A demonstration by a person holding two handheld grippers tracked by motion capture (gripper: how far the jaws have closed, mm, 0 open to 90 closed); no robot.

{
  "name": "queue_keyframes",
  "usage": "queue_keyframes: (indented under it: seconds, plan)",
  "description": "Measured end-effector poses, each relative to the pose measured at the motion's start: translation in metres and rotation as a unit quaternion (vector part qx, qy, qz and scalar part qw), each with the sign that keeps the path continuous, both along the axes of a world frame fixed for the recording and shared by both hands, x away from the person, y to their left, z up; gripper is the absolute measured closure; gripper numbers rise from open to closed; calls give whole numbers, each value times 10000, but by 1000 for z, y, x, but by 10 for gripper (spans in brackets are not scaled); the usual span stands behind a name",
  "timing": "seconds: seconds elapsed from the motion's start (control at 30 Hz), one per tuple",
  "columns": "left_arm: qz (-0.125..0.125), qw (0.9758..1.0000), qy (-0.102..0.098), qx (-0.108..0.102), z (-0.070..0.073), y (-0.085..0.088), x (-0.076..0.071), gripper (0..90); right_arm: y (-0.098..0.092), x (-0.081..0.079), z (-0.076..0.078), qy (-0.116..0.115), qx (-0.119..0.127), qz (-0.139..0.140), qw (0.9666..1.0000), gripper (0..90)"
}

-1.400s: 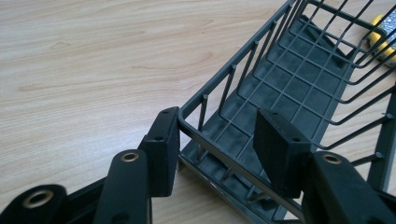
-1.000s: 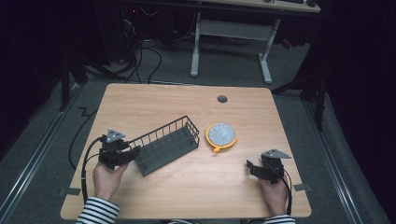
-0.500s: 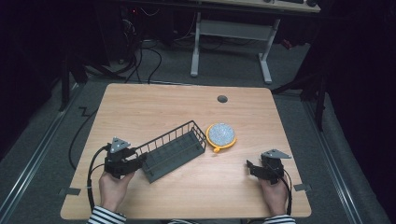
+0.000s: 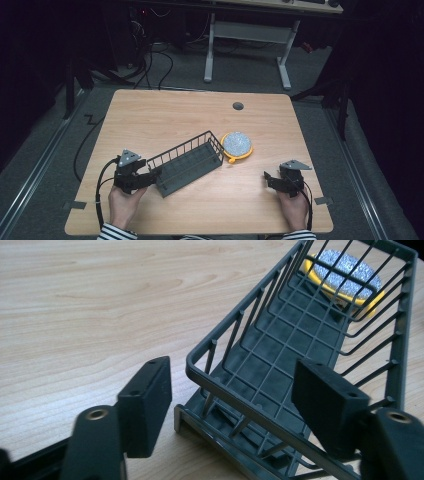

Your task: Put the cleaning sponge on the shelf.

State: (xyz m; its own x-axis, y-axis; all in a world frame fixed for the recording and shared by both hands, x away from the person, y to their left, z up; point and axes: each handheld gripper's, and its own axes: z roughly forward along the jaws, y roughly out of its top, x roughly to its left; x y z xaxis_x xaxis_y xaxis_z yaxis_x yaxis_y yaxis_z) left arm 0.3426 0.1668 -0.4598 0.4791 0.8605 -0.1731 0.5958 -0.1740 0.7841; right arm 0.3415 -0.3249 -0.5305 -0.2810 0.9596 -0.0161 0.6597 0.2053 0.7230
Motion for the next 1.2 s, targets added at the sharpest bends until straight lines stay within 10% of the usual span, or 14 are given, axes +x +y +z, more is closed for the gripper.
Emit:
queue_keyframes:
  seconds: [0.77, 1.2]
  plan:
    - [745, 9960, -367, -344, 8, 60, -4, 273, 0, 0, 0, -1, 1, -1, 10000, 309]
    - [1161, 9930, -178, -129, -29, 74, 13, 300, 0, 0, 0, -1, 0, 0, 10000, 309]
